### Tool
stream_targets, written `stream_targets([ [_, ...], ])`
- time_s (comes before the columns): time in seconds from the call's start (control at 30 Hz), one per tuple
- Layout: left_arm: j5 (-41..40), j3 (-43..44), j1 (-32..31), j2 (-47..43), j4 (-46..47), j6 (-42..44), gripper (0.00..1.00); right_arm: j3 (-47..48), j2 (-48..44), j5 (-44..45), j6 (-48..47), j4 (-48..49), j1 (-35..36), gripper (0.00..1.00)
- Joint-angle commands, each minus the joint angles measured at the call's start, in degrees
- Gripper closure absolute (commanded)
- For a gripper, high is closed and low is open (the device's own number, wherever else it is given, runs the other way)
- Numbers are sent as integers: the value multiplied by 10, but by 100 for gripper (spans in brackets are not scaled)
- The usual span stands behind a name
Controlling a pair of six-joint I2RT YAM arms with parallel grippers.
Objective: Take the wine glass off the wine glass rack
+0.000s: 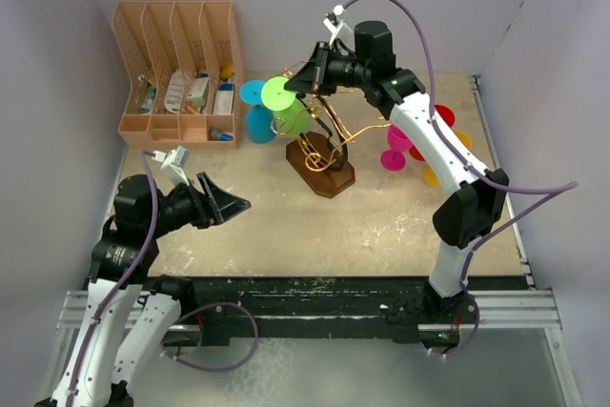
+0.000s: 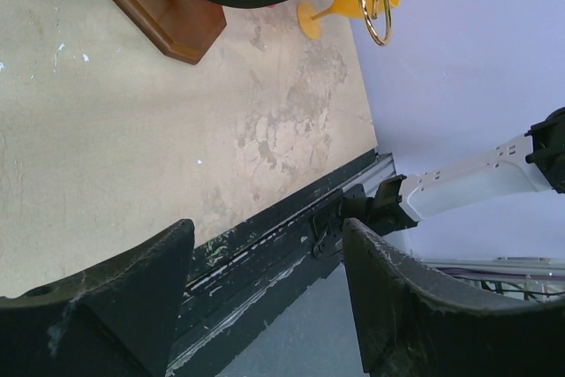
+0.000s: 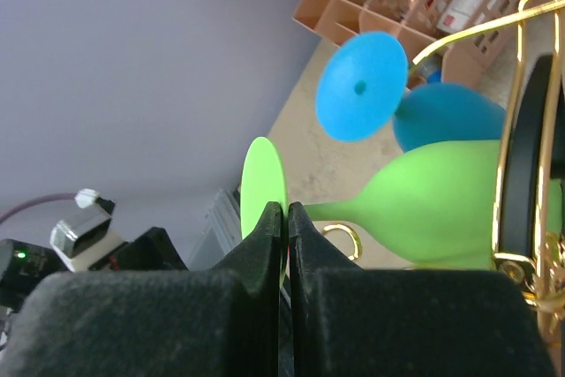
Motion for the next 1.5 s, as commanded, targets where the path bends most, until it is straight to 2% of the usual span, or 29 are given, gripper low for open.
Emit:
stream_targets([
  [0.0,-1,19,1,4,23,1,29,8,-8,-25,55,134,-9,100],
  [0.27,-4,25,1,9,22,4,29,46,-19,-19,78,132,-9,100],
  [0.77,2,29,1,21,41,-13,29,76,-99,-28,73,110,-8,100],
  [0.9,5,29,1,24,49,-22,29,76,-119,-53,43,109,-6,100],
  [1.0,9,30,1,24,59,-32,29,87,-134,-61,-32,71,11,100],
  [1.07,15,30,1,24,66,-40,29,104,-145,-14,-130,-10,46,100],
  [1.17,27,30,2,25,82,-59,29,58,-189,140,-268,-60,115,100],
  [1.33,55,45,2,21,104,-114,30,-140,-326,384,-439,33,268,100],
  [1.47,54,79,1,14,86,-146,31,-237,-401,509,-509,77,337,100],
])
